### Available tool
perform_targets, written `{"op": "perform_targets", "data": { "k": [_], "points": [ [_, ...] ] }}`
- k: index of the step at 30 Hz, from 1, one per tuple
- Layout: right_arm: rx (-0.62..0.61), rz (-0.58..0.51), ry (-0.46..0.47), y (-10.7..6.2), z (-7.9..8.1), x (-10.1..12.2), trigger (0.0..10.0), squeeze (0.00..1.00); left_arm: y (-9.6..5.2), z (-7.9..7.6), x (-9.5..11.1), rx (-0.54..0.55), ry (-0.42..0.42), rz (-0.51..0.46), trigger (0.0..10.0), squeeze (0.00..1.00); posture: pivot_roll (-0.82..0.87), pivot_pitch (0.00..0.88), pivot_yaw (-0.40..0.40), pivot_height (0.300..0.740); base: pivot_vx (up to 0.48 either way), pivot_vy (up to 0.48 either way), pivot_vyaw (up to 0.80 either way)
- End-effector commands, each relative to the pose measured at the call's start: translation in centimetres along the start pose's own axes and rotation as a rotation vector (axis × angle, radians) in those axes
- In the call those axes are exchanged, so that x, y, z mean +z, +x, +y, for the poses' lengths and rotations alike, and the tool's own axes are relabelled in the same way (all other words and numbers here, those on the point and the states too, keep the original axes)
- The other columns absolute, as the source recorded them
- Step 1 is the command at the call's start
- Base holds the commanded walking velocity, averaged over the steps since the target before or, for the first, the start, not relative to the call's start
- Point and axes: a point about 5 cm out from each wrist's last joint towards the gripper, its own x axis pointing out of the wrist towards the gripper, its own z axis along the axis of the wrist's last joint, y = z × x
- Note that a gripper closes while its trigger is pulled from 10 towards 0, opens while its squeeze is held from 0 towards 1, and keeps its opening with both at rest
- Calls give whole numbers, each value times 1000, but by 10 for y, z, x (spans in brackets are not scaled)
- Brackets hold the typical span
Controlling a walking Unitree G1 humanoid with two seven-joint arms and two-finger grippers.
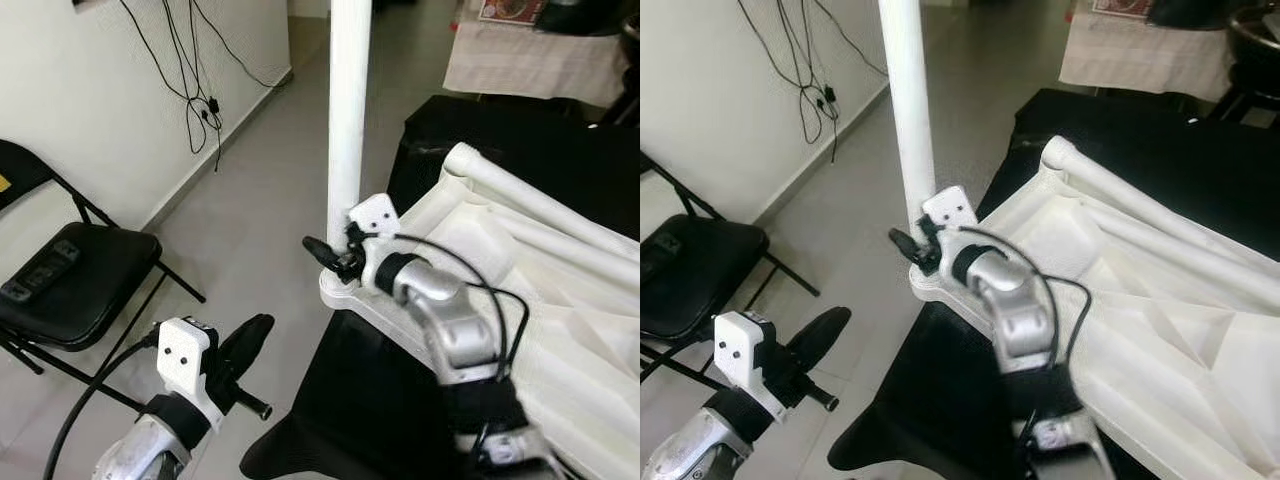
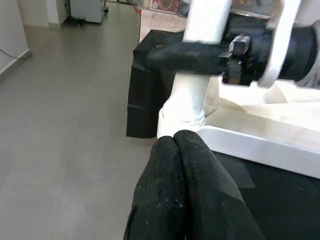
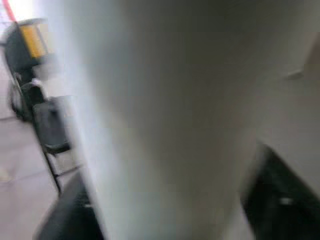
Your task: Building children table
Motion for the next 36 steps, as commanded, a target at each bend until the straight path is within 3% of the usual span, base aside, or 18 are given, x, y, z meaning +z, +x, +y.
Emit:
{"op": "perform_targets", "data": {
  "k": [1, 3, 5, 6, 7, 9, 10, 17, 18, 26, 31, 32, 33, 34, 35, 36],
  "points": [
    [149, -34, 14, 3, 10, 6, 10000, 1000, -1, 0, -2, 8, -11, 2, 10000, 0, -65, 153, 28, 740, 0, 0, 0],
    [374, -39, -41, -2, 14, 12, 10000, 1000, -1, -1, -2, 1, -13, 4, 10000, 0, -65, 153, 30, 740, 0, 0, 0],
    [374, -39, -41, -2, 14, 12, 10000, 1000, -1, -1, -2, 1, -13, 4, 10000, 0, -65, 153, 30, 740, 0, 0, 0],
    [461, -34, -72, -4, 13, 13, 10000, 1000, -1, -1, -2, -1, -13, 5, 10000, 0, -61, 157, 32, 740, 0, 0, 0],
    [544, 1, -88, -4, 11, 12, 10000, 290, -1, -1, -1, -3, -14, 6, 10000, 0, -45, 159, 34, 740, 0, 0, 0],
    [544, 1, -88, -4, 11, 12, 10000, 290, -1, -1, -1, -3, -14, 6, 10000, 0, -45, 159, 34, 740, 0, 0, 0],
    [601, 24, -85, -5, 9, 11, 10000, 0, -2, -2, -1, -3, -14, 6, 10000, 0, -40, 161, 34, 740, 0, 0, 0],
    [690, 55, -61, 1, -1, 10, 10000, 0, -6, -3, 0, -3, -11, 12, 10000, 0, -19, 172, 32, 740, 0, 0, 0],
    [698, 65, -47, 3, -5, 9, 0, 0, -7, -5, 0, -4, -11, 13, 10000, 0, -15, 184, 30, 740, 0, 0, 0],
    [703, 84, -22, -2, -17, -1, 0, 0, -8, -7, 0, -8, -13, 17, 10000, 0, -16, 190, 30, 740, 0, 0, 0],
    [631, 87, -14, -10, -24, -9, 0, 0, -7, -8, 0, -9, -15, 18, 10000, 0, -21, 187, 23, 740, 0, 0, 0],
    [534, 87, -11, -18, -27, -16, 0, 0, -7, -7, -1, -8, -16, 17, 10000, 0, -38, 185, 17, 740, 0, 0, 0],
    [534, 87, -11, -18, -27, -16, 0, 0, -7, -7, -1, -8, -16, 17, 10000, 0, -38, 185, 17, 740, 0, 0, 0],
    [391, 81, 28, -26, -28, -22, 0, 0, -7, -7, -1, -7, -16, 17, 10000, 0, -40, 184, 5, 740, 0, 0, 0],
    [391, 81, 28, -26, -28, -22, 0, 0, -7, -7, -1, -7, -16, 17, 10000, 0, -40, 184, 5, 740, 0, 0, 0],
    [82, 79, 80, -31, -33, -31, 0, 0, -8, -7, -2, -7, -15, 17, 10000, 0, -39, 183, 0, 740, 0, 0, 0]
  ]
}}
